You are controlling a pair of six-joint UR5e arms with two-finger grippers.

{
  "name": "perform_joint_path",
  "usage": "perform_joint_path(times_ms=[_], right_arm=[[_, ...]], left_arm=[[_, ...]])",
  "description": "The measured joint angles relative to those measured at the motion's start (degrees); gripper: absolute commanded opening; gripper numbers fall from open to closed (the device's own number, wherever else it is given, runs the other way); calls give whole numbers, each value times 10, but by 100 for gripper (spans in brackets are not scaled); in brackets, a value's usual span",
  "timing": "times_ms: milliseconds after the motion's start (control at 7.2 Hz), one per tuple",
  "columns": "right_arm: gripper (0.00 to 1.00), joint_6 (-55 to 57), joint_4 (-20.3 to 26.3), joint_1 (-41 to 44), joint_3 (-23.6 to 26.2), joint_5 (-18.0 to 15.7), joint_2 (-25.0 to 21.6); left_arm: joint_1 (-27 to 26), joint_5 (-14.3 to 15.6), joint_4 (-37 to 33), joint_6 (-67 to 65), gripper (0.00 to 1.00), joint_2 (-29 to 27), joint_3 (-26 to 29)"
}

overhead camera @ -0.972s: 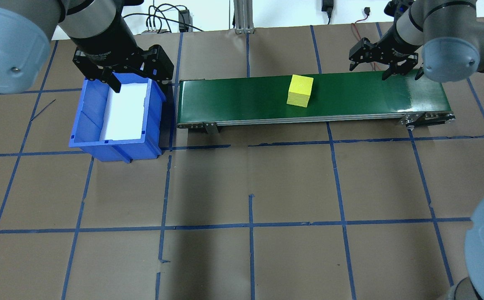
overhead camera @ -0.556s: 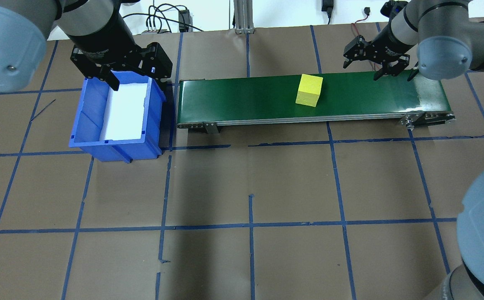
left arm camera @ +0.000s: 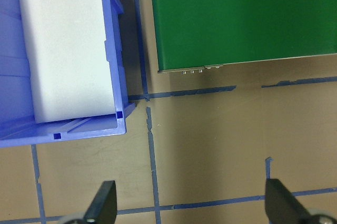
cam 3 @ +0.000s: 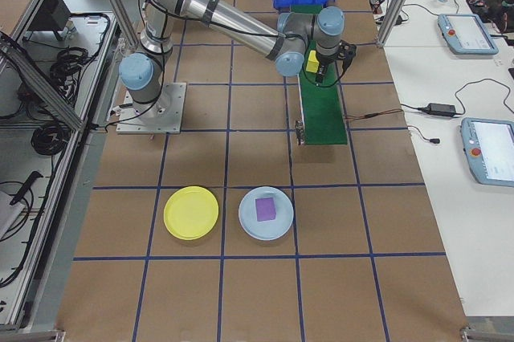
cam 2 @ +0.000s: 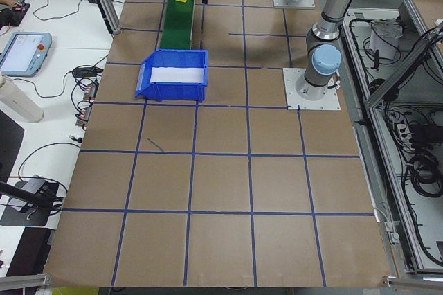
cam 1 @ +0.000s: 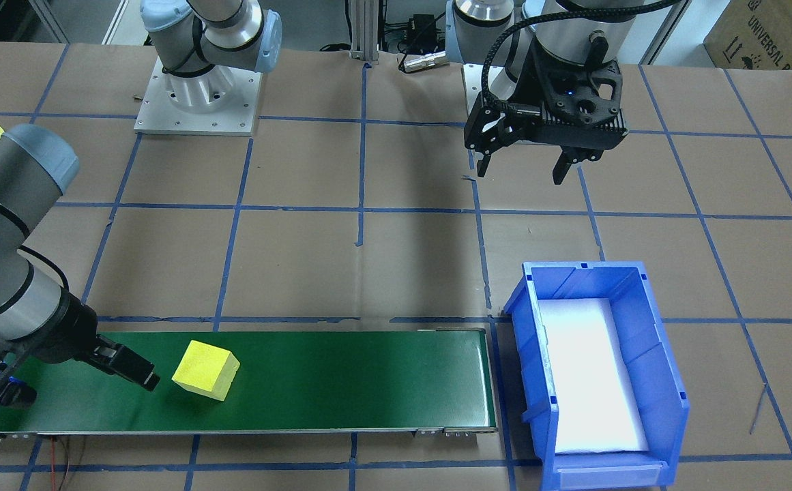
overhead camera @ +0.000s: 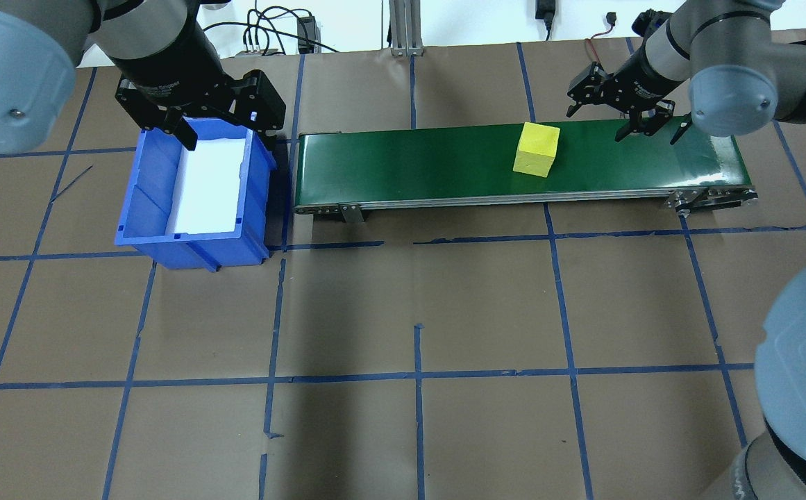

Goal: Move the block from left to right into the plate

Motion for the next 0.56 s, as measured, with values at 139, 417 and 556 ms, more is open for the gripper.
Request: perform_joint_path(times_ms=[139, 417, 556], right_arm=[[100, 10, 0, 0, 0, 0, 1], [100, 22, 0, 0, 1, 0, 5], [100, 23, 0, 0, 0, 0, 6]], left_arm=[[0, 0, 0, 0, 100, 0, 0], [0, 1, 0, 1, 100, 0, 2], [0, 5, 0, 2, 100, 1, 2]])
